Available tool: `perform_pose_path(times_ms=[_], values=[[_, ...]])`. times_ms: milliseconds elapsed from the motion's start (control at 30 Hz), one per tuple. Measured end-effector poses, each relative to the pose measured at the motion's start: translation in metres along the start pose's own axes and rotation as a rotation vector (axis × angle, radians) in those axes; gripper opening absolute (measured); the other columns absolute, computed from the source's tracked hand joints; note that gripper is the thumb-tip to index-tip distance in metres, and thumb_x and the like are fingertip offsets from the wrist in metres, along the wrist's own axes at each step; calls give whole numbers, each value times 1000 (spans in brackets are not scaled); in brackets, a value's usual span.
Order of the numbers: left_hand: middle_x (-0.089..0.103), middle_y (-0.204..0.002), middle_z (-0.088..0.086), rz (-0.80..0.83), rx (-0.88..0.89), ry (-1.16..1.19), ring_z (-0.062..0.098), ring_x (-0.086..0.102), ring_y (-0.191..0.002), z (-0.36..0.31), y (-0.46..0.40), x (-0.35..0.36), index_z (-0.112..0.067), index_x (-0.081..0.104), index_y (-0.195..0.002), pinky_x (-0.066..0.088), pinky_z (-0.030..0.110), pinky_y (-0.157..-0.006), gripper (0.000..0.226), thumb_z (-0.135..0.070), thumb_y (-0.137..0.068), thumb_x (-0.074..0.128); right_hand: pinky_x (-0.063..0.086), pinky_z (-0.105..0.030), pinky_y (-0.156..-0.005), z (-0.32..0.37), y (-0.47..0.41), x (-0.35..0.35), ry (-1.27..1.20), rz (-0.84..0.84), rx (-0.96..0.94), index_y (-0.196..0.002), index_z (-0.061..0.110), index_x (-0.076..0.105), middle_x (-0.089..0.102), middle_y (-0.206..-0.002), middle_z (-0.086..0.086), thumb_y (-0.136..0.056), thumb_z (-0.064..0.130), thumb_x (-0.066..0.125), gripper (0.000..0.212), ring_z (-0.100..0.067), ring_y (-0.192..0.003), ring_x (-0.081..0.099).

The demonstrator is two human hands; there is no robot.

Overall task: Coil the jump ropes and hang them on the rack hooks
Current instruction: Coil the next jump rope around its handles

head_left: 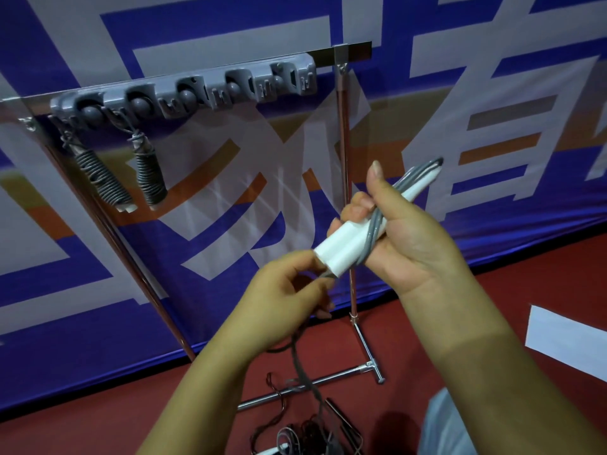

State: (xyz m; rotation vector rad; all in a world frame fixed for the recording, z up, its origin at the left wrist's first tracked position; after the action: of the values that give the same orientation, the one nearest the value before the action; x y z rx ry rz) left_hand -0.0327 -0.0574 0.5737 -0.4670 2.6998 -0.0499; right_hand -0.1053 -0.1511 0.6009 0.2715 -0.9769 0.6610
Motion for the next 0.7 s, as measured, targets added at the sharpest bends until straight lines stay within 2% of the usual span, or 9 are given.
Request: perform_pose_path(times_ms=[33, 100, 167, 267, 333, 433, 600, 700], values=[[70, -68, 8, -49, 26, -126, 12, 68, -59, -3, -1, -7, -17, 65, -91, 54, 21, -59, 23, 4, -88, 57, 49, -28, -59, -2, 1, 2, 11, 18, 24, -70, 18, 44, 39, -52, 7, -71, 32, 64, 25, -5, -45, 42], [69, -62, 7, -136, 37, -213, 9, 67, -55, -6, -3, -22, -19, 63, -84, 49, 14, -53, 29, 8, -86, 53, 47, -28, -60, -1, 6, 7, 31, 72, 54, -67, 18, 47, 37, -54, 7, -74, 30, 63, 21, -5, -45, 42], [71, -71, 6, -212, 21, -159, 14, 69, -57, -2, -5, -40, -17, 64, -84, 54, 18, -57, 36, 15, -83, 48, 46, -27, -61, -1, 11, 11, 52, 120, 74, -63, 20, 49, 37, -55, 6, -76, 30, 62, 21, -5, -46, 41], [74, -84, 4, -223, 0, 25, 18, 69, -59, 0, -8, -54, -17, 64, -100, 56, 22, -58, 47, 22, -83, 45, 40, -28, -68, -10, 18, 10, 105, 161, 107, -69, 21, 44, 39, -55, 6, -76, 29, 62, 21, -5, -48, 40], [74, -75, 2, -213, 6, 54, 16, 67, -55, -5, -8, -56, -15, 66, -100, 54, 19, -55, 39, 18, -85, 50, 45, -28, -66, -14, 18, 5, 172, 155, 94, -73, 21, 41, 40, -56, 6, -76, 28, 62, 22, -6, -50, 42], [70, -60, 0, -233, 31, -19, 10, 61, -45, -14, -4, -57, -11, 69, -83, 49, 17, -48, 28, 13, -85, 55, 51, -31, -68, -14, 14, -5, 273, 118, 25, -73, 19, 41, 43, -59, 4, -78, 26, 62, 22, -9, -53, 46], [70, -65, 8, -195, 2, -38, 10, 51, -40, -15, 7, -46, -7, 66, -79, 45, 20, -43, 19, 7, -86, 55, 53, -33, -66, -10, 7, -19, 322, 40, -117, -78, 17, 42, 45, -61, 2, -75, 26, 64, 24, -11, -55, 48], [65, -60, 15, -162, -46, 55, 11, 46, -38, -10, 13, -30, -7, 62, -72, 37, 18, -41, 17, -2, -88, 61, 52, -36, -70, -1, 7, -25, 375, -17, -244, -80, 15, 43, 47, -60, 3, -75, 27, 65, 26, -11, -54, 50]])
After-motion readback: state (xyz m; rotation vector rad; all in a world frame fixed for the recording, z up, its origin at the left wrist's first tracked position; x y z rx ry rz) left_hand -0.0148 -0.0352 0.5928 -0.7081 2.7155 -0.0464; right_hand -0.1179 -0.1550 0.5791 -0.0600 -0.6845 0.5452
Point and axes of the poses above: each hand's wrist, its own y-axis away from the middle knuckle, its own x-axis out of the palm, z = x × y, the point moved 9 cm from there along -y, towards the middle knuckle
